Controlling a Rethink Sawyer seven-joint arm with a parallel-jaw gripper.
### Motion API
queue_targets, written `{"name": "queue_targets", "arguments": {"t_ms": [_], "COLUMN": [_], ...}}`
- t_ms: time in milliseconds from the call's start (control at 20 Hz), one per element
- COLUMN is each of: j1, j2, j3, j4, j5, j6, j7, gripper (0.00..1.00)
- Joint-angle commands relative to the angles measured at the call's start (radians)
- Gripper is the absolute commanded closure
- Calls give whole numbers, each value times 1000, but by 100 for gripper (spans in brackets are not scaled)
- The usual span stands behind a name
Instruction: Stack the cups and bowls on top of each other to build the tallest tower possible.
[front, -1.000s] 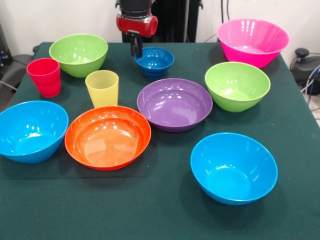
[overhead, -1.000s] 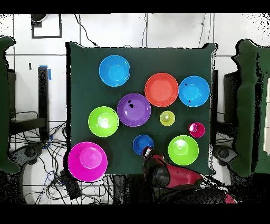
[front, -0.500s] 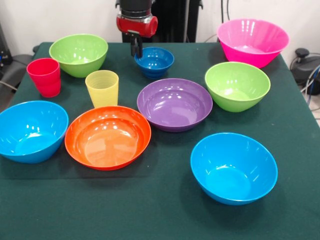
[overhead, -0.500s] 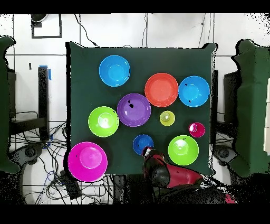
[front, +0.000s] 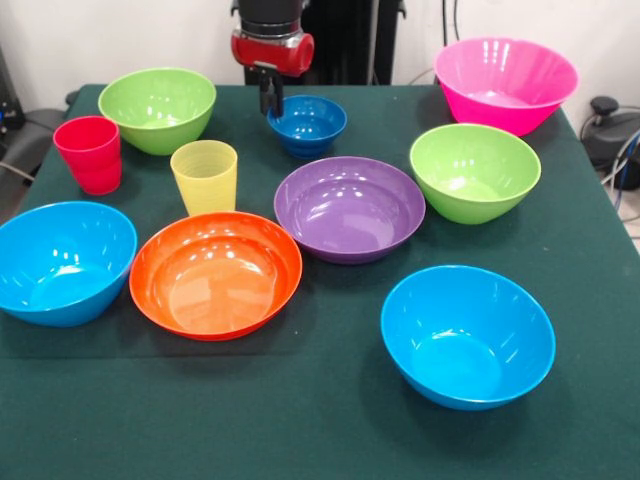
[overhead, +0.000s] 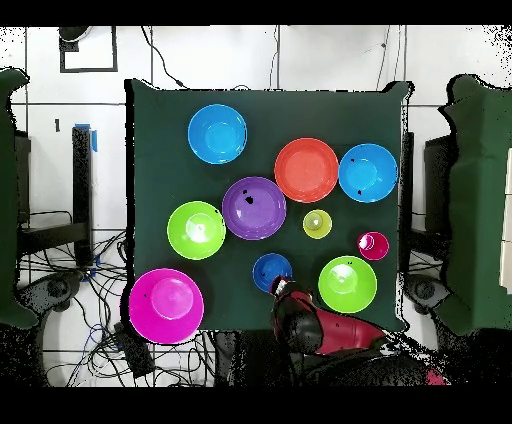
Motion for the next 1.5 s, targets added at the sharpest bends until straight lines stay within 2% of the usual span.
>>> {"name": "queue_targets", "arguments": {"t_ms": [50, 900, 950, 1150, 1350, 1500], "j1": [15, 2, 17, 41, 25, 39], "j2": [4, 4, 6, -1, 10, 15], "j3": [67, 73, 54, 29, 33, 19], "j4": [-133, -130, -126, -138, -141, -139], "j5": [-9, -8, -5, -19, -45, -44], "j6": [71, 76, 56, 36, 21, 5], "j7": [60, 65, 73, 60, 51, 56], "gripper": [100, 100, 0, 0, 0, 0]}}
